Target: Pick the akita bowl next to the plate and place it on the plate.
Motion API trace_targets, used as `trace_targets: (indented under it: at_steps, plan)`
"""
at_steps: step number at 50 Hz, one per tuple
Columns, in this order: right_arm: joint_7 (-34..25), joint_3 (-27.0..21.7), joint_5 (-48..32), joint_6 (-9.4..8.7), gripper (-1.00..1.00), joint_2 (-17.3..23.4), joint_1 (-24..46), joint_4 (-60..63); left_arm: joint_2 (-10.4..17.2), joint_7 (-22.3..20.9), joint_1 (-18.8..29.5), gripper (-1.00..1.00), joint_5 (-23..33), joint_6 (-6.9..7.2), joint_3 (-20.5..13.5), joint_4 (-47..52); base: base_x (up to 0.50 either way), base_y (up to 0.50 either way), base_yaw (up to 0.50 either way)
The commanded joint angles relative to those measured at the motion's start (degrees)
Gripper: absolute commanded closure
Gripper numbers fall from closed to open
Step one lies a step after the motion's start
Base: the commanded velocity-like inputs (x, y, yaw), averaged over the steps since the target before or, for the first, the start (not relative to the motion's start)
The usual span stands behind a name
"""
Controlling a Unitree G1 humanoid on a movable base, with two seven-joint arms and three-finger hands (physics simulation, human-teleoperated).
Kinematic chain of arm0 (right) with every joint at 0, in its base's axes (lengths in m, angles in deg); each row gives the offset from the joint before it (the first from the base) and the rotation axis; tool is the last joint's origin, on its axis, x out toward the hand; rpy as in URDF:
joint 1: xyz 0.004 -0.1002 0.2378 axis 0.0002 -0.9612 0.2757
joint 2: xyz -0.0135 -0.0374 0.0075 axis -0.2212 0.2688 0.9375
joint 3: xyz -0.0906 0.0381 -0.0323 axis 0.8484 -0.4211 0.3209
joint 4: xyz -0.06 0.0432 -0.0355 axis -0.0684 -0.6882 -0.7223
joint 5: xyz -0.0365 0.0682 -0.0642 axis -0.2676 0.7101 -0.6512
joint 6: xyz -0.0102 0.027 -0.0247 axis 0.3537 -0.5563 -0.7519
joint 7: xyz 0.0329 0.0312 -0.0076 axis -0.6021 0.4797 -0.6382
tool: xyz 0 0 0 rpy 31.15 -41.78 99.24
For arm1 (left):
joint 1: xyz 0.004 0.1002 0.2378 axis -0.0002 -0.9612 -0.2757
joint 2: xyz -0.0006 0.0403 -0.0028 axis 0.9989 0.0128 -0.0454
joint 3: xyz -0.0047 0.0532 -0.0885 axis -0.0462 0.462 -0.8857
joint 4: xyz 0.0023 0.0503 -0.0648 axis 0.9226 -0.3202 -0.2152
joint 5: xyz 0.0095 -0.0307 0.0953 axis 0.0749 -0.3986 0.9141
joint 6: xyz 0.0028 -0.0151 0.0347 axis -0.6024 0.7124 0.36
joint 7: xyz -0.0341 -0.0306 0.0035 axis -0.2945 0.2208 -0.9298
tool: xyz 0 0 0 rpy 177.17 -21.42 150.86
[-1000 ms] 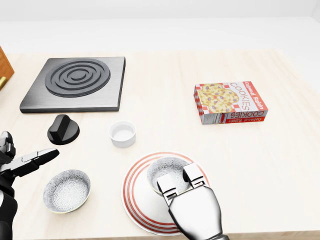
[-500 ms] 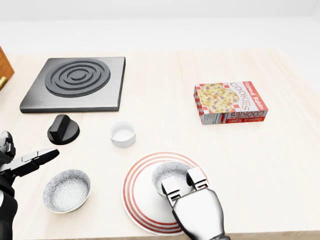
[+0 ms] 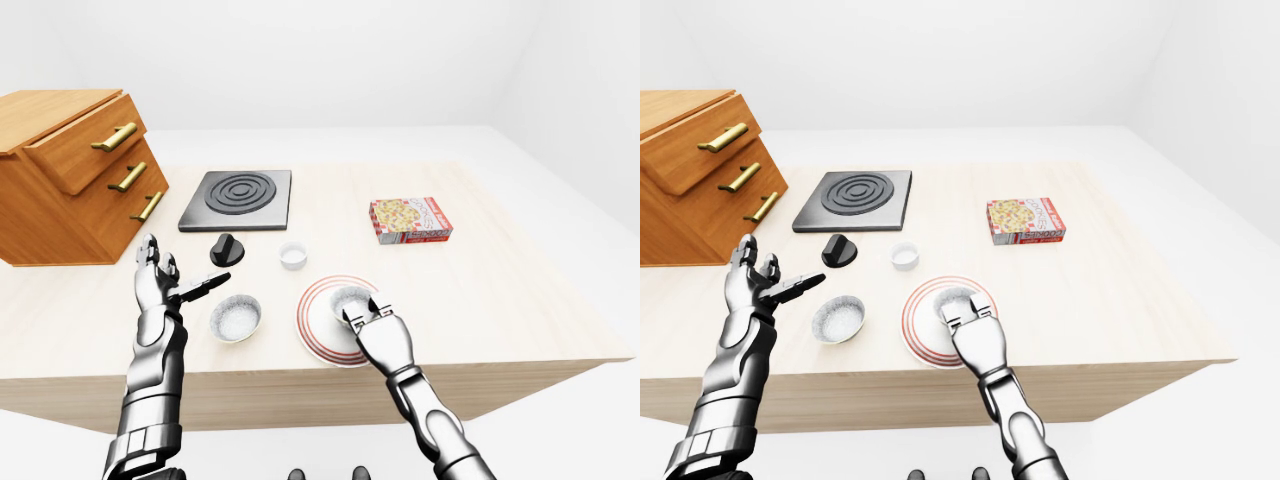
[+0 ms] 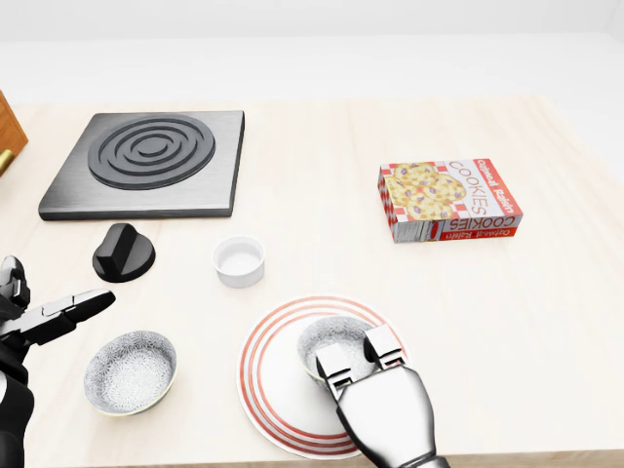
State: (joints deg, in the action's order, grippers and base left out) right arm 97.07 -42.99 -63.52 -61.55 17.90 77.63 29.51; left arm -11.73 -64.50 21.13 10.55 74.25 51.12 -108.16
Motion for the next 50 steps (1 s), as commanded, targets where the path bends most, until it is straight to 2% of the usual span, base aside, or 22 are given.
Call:
trace_targets:
  at_steps: [1,10,12,17,19,20,21,24,25,30,31,32,33,37,38,41,42,43,44,46,47,50]
  plan:
    - [0.39,0.18,2.02,0.00,1.00,-0.04,-0.25,1.76,-0.02,0.31,-0.30,-1.00,-0.09,0.71,0.06,1.12,0.00,0.00,0.00]
    - [0.45,0.25,1.68,0.00,1.00,-0.02,-0.33,2.12,-0.15,0.35,-0.27,-1.00,0.09,0.79,-0.01,1.19,0.00,0.00,0.00]
    - [-1.04,1.23,0.93,0.00,1.00,0.22,-2.35,7.28,-0.10,0.32,-0.16,-1.00,0.11,0.74,-0.04,1.03,0.00,0.00,0.00]
    - [-4.58,1.10,2.41,0.00,1.00,0.15,-4.21,11.36,-0.06,-0.06,0.24,-1.00,0.16,-0.48,0.01,-0.57,0.00,0.00,0.00]
    - [-4.66,1.10,2.46,0.00,1.00,0.15,-4.25,11.44,-0.04,-0.05,0.25,-1.00,0.14,-0.52,0.03,-0.61,0.00,0.00,0.00]
    - [-8.59,1.27,3.08,0.00,-1.00,0.63,-6.43,17.14,0.00,0.06,0.29,-1.00,0.13,-0.46,0.05,-0.51,0.00,0.00,0.00]
    - [-11.68,1.39,4.02,0.00,-1.00,0.84,-8.02,20.79,0.04,0.05,0.26,-1.00,0.06,-0.36,0.05,-0.39,0.00,0.00,0.00]
    - [-14.68,1.58,4.42,0.00,-1.00,1.27,-9.60,24.56,0.08,-0.05,0.49,-1.00,0.04,-0.62,0.08,-0.88,0.00,0.00,0.00]
    - [-19.20,2.00,6.00,0.00,-1.00,1.77,-12.03,28.97,0.08,-0.18,0.47,-1.00,-0.10,-0.33,0.17,-0.47,0.00,0.00,0.00]
    - [-19.54,1.99,6.10,0.00,-1.00,1.79,-12.21,29.31,0.07,-0.19,0.46,-1.00,-0.11,-0.30,0.17,-0.41,0.00,0.00,0.00]
    - [-25.03,2.54,6.44,0.00,-1.00,3.14,-15.30,34.42,0.06,-0.33,0.83,-1.00,-0.14,-0.28,0.30,-0.68,0.00,0.00,0.00]
    - [-25.41,2.51,6.46,0.00,-1.00,3.18,-15.51,34.78,0.06,-0.34,0.86,-1.00,-0.14,-0.30,0.31,-0.71,0.00,0.00,0.00]
    - [-37.01,3.50,10.78,0.00,-1.00,6.28,-24.38,48.88,0.02,-1.24,1.38,-1.00,-0.38,-1.13,0.42,-1.71,0.00,0.00,0.00]
    - [-37.96,3.33,10.79,0.00,-1.00,6.87,-25.91,51.13,0.10,-1.59,1.60,-1.00,-0.62,-1.64,0.47,-2.35,0.00,0.00,0.00]
    - [-41.88,4.03,13.07,0.00,-1.00,7.77,-29.61,54.29,0.12,-1.38,1.17,-1.00,-0.84,-0.62,0.55,-0.70,0.00,0.00,0.00]
    - [-42.74,4.34,13.26,0.00,-1.00,8.65,-31.46,55.17,0.08,-1.36,1.09,-1.00,-0.81,-0.44,0.50,-0.43,0.00,0.00,0.00]
    - [-45.32,4.28,14.49,0.00,-1.00,9.93,-35.06,57.44,0.00,-1.58,0.67,-1.00,-1.45,0.50,0.44,1.48,0.00,0.00,0.00]
    - [-45.49,4.29,14.59,0.00,-1.00,10.06,-35.27,57.63,-0.04,-1.59,0.60,-1.00,-1.45,0.65,0.39,1.73,0.00,0.00,0.00]
    - [-49.88,2.77,17.05,0.00,-1.00,13.39,-42.82,63.10,-0.22,-1.88,0.26,-1.00,-1.72,1.17,0.53,3.20,0.00,0.00,0.00]
    - [-51.04,1.64,18.32,0.00,-1.00,13.30,-44.07,64.37,-0.36,-1.83,0.09,-1.00,-1.67,1.60,0.50,3.89,0.00,0.00,0.00]
    - [-50.48,-0.48,17.73,0.00,-1.00,13.31,-43.85,64.03,-0.46,-2.08,0.08,-1.00,-1.51,1.24,0.50,3.63,0.00,0.00,0.00]
    - [-50.86,-1.55,17.70,0.00,-1.00,12.19,-44.06,63.88,-0.50,-2.14,0.10,-1.00,-1.44,1.22,0.44,3.59,0.00,0.00,0.00]
